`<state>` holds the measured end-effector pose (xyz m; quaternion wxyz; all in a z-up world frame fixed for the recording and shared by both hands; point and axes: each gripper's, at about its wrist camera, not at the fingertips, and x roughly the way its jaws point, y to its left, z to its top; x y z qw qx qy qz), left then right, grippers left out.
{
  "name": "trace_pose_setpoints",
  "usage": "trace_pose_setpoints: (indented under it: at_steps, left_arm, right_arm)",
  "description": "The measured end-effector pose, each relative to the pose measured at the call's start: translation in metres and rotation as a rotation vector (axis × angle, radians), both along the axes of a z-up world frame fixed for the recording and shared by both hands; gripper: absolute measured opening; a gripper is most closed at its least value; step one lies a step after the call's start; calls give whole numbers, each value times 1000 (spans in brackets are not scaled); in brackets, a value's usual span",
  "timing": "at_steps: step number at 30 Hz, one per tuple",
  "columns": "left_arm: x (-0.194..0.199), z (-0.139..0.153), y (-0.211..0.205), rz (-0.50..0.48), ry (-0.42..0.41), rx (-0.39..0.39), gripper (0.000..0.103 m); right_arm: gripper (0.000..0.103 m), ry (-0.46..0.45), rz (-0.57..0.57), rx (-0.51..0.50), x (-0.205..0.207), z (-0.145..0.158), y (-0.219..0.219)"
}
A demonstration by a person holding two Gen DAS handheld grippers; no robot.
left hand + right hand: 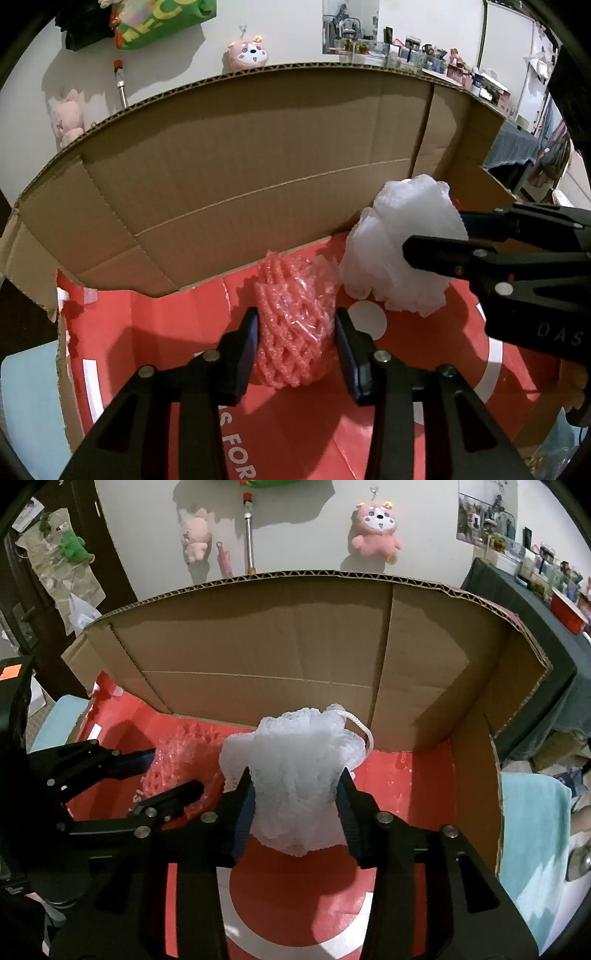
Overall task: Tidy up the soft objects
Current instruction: 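Carry both items into the red box and open both grippers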
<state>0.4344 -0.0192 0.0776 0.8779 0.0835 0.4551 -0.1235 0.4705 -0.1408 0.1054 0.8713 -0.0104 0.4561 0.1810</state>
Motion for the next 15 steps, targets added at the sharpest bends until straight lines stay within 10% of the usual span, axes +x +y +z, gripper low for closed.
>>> trace_pose_setpoints:
  at_steps: [15]
  left_arm:
    - [-15,16,9,29,-48,-24,74]
  right_arm:
    - [57,-1,-44,-11,-5,7,-9]
